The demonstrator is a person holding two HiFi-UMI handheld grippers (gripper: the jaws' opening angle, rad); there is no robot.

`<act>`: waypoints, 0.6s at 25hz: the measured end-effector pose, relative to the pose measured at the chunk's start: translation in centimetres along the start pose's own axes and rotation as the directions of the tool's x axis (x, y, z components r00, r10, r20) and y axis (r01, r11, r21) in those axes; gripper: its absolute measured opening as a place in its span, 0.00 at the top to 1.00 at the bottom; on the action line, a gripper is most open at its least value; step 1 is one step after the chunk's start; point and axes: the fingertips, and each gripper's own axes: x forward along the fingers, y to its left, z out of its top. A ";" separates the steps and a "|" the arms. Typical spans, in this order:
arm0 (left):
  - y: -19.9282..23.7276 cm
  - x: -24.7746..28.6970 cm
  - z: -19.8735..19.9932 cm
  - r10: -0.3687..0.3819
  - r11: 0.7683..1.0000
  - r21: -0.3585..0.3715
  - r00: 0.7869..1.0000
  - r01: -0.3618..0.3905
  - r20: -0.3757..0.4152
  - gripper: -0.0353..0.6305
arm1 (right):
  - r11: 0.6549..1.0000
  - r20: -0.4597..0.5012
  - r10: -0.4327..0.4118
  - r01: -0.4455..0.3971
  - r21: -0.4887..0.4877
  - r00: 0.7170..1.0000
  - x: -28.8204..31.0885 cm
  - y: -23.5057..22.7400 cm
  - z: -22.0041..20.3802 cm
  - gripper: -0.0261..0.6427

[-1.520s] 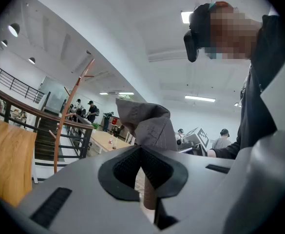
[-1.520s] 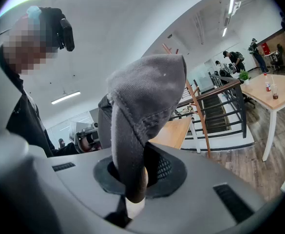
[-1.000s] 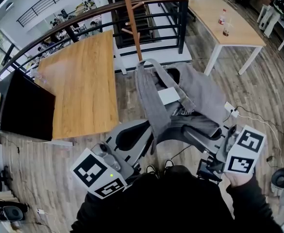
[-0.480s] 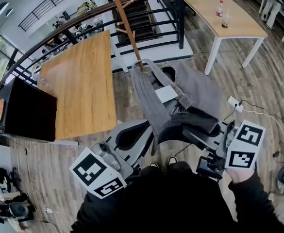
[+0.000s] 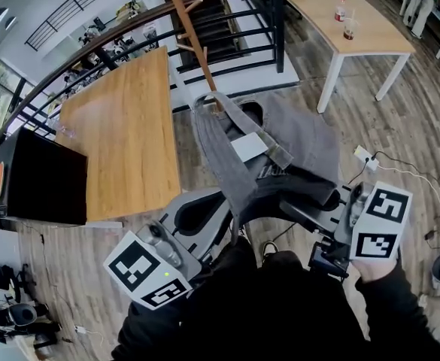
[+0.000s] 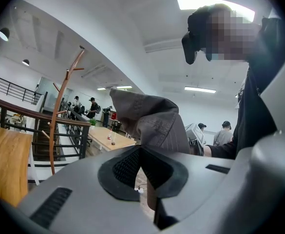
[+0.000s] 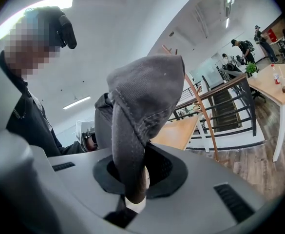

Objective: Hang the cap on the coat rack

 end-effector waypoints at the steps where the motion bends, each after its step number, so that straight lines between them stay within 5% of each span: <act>1: 0.5 0.1 0.0 -0.003 1.000 -0.002 1.000 0.003 0.006 0.95 | 1.000 -0.005 -0.005 0.005 -0.004 1.000 0.3 -0.3 0.1 0.89; 15: 11.2 0.5 3.4 -0.047 0.998 -0.038 0.995 0.051 0.089 0.95 | 0.998 -0.030 -0.050 0.049 -0.029 0.998 8.8 -4.7 5.3 0.89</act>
